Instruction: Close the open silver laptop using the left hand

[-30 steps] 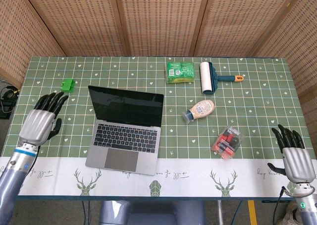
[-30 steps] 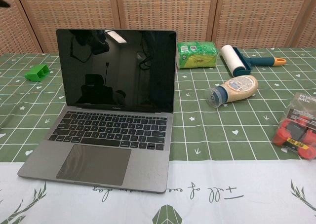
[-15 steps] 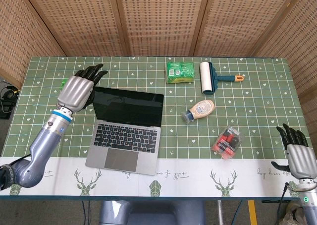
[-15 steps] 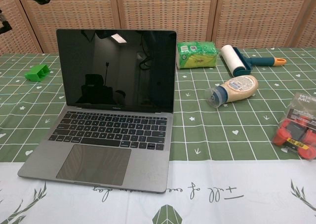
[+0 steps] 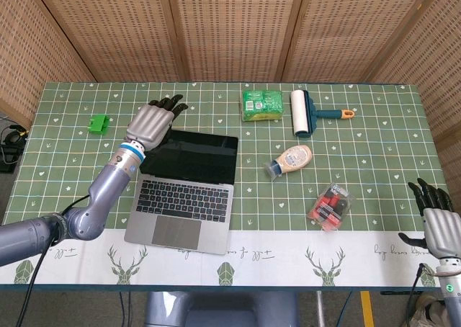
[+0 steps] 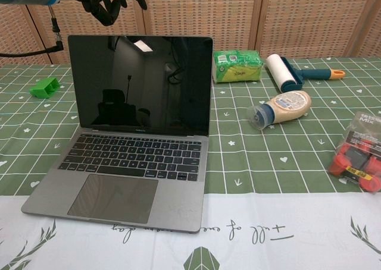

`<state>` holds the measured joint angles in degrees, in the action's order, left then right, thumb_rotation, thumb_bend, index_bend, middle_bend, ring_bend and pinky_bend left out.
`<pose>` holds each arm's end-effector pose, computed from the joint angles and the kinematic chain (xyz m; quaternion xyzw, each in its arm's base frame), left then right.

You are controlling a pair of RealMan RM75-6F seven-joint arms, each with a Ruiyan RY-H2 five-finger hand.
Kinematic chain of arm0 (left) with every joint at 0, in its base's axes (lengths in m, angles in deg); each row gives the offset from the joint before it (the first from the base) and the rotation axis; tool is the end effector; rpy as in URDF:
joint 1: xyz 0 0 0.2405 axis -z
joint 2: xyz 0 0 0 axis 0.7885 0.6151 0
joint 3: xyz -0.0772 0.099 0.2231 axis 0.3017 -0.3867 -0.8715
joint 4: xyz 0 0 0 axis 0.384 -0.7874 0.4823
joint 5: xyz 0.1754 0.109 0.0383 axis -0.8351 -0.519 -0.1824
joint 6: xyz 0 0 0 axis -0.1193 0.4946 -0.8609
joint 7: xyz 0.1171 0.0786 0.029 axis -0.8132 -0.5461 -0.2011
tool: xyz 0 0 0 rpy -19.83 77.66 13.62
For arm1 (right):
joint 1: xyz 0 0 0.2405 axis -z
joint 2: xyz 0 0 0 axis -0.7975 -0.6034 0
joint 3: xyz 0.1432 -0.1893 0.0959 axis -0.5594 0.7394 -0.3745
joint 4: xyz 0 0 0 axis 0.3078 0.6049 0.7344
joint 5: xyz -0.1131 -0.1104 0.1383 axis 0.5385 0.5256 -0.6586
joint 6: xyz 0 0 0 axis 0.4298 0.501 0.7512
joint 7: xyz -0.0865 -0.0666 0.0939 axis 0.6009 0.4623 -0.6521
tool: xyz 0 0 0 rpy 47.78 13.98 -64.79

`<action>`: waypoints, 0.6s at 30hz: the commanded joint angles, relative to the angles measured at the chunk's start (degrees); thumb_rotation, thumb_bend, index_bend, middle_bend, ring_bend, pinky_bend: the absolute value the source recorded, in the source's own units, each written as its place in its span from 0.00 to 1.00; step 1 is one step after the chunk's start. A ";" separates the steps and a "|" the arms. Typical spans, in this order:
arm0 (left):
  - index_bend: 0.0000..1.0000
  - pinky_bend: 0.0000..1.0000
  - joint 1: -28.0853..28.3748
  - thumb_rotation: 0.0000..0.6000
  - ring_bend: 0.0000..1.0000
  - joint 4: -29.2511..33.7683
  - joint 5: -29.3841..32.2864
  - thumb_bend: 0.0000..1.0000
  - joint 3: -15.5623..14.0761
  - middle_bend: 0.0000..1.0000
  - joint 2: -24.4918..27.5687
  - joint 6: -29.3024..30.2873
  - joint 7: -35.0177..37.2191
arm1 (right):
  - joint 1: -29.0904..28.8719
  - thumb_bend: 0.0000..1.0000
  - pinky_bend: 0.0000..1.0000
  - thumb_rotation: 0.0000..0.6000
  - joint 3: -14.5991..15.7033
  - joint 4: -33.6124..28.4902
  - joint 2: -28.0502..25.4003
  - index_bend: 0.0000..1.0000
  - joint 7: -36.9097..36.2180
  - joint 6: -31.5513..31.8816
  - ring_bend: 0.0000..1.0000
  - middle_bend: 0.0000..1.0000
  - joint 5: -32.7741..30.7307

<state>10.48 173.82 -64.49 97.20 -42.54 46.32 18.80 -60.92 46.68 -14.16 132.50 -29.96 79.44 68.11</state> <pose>-0.0595 0.4324 0.0778 -0.7609 -0.3185 -0.3113 0.4719 -0.3525 -0.2103 0.1659 0.5790 -0.4288 0.3293 0.6102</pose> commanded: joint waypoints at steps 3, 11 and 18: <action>0.20 0.22 1.69 1.00 0.16 0.37 1.57 1.00 -1.91 0.07 0.07 0.65 -0.40 | 0.14 0.05 0.00 1.00 0.14 0.02 -0.13 0.06 -0.34 0.44 0.00 0.00 0.51; 0.24 0.23 2.71 1.00 0.18 0.43 2.96 1.00 -3.96 0.11 0.35 0.95 0.93 | 0.57 0.05 0.00 1.00 0.02 -0.33 -0.67 0.06 -0.98 1.45 0.00 0.00 0.78; 0.33 0.28 3.91 1.00 0.25 -0.24 4.17 1.00 -5.06 0.20 0.09 0.33 1.99 | 0.63 0.05 0.00 1.00 -0.04 -0.16 -0.77 0.07 -1.27 1.54 0.00 0.00 0.72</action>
<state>14.28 173.64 -60.33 92.22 -42.40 46.62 20.64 -60.30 46.64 -14.31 131.73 -31.22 80.98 68.83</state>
